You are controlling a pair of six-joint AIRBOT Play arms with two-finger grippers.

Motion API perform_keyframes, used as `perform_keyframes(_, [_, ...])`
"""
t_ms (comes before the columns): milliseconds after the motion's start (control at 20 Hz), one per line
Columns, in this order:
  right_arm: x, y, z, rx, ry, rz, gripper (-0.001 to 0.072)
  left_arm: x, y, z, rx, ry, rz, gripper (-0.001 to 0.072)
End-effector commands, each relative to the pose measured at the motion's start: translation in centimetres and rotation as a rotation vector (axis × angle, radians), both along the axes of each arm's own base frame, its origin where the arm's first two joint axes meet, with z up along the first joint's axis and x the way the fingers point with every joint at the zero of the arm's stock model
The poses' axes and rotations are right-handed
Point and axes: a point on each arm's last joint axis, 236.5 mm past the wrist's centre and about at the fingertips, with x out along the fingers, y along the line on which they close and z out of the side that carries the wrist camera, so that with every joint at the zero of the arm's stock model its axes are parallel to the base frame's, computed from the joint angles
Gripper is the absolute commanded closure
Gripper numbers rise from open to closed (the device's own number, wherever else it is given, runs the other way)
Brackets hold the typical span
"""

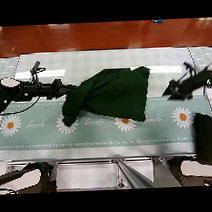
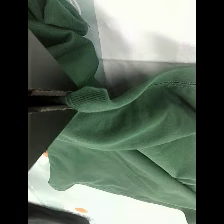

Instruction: Fold the shirts.

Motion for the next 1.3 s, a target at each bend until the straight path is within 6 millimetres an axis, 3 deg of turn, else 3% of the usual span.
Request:
perform_keyframes(0, [-6.5, 4.8, -1.9, 0.146, 0.032, -0.039, 0.0303, 0.0, 0.0, 0.0, 0.0, 0.0, 0.001, 0.0676])
perform_keyframes(150, [-7.2, 7.0, -2.7, 0.193, 0.022, -0.043, 0.0303, 0.0, 0.0, 0.0, 0.0, 0.0, 0.001, 0.0676])
perform_keyframes(350, [-5.4, 10.7, -3.0, 0.176, -0.059, -0.001, 0.0302, 0.0, 0.0, 0.0, -0.001, 0.001, 0.0, 0.0676])
perform_keyframes(550, [-5.7, 14.0, -4.5, 0.182, -0.006, 0.057, 0.0302, 0.0, 0.0, 0.0, -0.001, 0.001, 0.0, 0.0676])
perform_keyframes(700, [-4.3, 16.3, -4.5, 0.201, -0.027, 0.084, 0.0324, 0.0, 0.0, 0.0, -0.001, 0.001, 0.0, 0.0676])
perform_keyframes(750, [-3.6, 17.0, -4.1, 0.203, -0.049, 0.1, 0.0409, 0.0, 0.0, 0.0, -0.001, 0.001, 0.0, 0.0676])
perform_keyframes(800, [-2.8, 17.6, -3.3, 0.212, -0.096, 0.142, 0.0637, 0.0, 0.0, 0.0, -0.001, 0.001, 0.0, 0.0676])
perform_keyframes(850, [-1.9, 18.2, -2.1, 0.23, -0.145, 0.183, 0.0691, 0.1, 0.2, 0.1, -0.001, -0.002, 0.005, 0.0676])
perform_keyframes(900, [-1.0, 18.6, -0.4, 0.251, -0.179, 0.221, 0.0691, 0.4, 0.4, 0.8, -0.012, -0.008, 0.005, 0.0676])
perform_keyframes(1000, [2.2, 17.8, 4.3, 0.228, -0.297, 0.275, 0.0691, 1.5, 0.7, 5.1, -0.071, -0.088, -0.022, 0.0676])
perform_keyframes(1100, [6.5, 15.9, 12.1, 0.163, -0.499, 0.28, 0.0692, 3.4, 1.3, 12.8, -0.109, -0.276, -0.032, 0.0676])
perform_keyframes(1150, [8.2, 14.8, 17.1, 0.12, -0.617, 0.279, 0.0692, 4.1, 1.7, 17.4, -0.107, -0.387, -0.029, 0.0676])
perform_keyframes(1250, [8.9, 13.4, 27.0, 0.037, -0.827, 0.314, 0.0692, 3.9, 2.0, 25.9, -0.07, -0.583, -0.039, 0.0676])
